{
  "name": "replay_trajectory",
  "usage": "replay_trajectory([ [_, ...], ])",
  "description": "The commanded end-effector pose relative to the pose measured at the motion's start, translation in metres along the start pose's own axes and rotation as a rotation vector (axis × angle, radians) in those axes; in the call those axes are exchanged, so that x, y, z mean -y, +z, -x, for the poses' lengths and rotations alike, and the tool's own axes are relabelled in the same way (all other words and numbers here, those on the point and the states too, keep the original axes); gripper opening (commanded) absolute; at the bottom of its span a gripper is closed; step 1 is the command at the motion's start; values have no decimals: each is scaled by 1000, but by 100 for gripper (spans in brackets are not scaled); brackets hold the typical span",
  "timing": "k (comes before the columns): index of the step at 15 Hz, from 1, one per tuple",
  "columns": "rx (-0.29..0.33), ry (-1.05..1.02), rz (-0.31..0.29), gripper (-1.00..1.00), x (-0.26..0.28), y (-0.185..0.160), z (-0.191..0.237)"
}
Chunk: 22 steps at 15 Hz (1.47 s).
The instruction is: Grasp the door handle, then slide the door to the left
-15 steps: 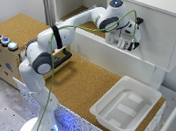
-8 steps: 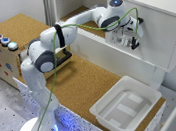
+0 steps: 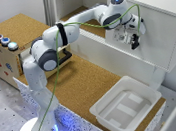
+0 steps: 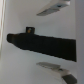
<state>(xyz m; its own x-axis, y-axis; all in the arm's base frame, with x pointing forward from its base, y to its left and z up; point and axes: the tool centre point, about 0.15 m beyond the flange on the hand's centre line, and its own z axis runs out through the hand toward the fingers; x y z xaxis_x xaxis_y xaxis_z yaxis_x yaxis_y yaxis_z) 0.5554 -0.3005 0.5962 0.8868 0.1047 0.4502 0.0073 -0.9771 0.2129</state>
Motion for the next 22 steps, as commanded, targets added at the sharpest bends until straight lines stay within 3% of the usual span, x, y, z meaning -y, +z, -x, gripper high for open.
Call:
replay_trajectory([
  [1, -30, 18, -74, -100, -19, 15, -27],
  [11, -49, 29, -85, -100, 16, 14, -10],
  [22, -35, -62, -217, -100, 115, 23, -3],
])
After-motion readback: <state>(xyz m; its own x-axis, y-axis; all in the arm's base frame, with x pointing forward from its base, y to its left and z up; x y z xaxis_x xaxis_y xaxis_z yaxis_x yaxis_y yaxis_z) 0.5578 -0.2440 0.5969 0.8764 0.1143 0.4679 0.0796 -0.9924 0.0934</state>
